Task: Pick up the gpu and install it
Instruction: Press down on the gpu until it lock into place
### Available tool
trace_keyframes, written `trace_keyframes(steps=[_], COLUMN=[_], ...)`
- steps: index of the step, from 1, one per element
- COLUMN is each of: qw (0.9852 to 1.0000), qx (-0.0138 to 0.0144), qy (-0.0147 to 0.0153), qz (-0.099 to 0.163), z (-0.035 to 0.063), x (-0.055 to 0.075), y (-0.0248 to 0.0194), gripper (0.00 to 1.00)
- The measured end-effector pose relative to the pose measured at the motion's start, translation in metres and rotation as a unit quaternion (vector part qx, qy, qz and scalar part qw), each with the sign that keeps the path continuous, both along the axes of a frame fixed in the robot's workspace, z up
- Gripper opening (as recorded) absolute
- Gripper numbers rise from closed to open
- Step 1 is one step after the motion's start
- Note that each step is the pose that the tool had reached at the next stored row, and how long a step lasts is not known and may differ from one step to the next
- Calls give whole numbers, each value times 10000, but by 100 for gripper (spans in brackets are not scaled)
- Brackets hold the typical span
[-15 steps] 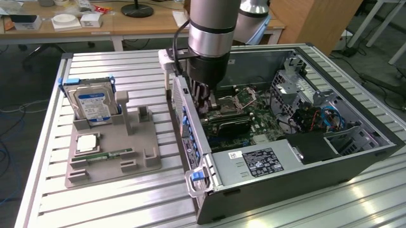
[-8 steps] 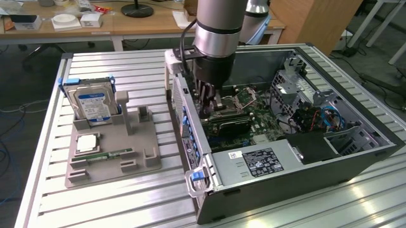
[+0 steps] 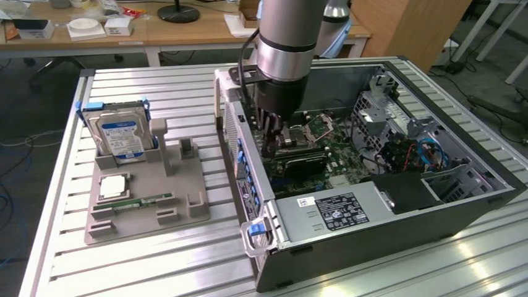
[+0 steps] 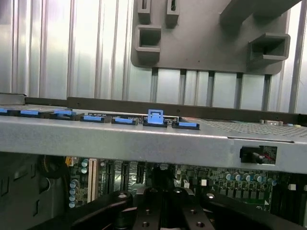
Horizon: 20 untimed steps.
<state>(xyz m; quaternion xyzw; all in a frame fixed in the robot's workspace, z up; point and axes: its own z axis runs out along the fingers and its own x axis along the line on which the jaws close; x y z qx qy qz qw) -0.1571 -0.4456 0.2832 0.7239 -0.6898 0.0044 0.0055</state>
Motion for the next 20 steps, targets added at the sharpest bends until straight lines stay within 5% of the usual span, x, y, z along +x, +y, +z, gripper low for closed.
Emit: trace_keyframes(steps=[20], qw=[10000], qx=[-4], qy=[-1], qz=[0], z=[-71], x=[381], y=[0], gripper=[10])
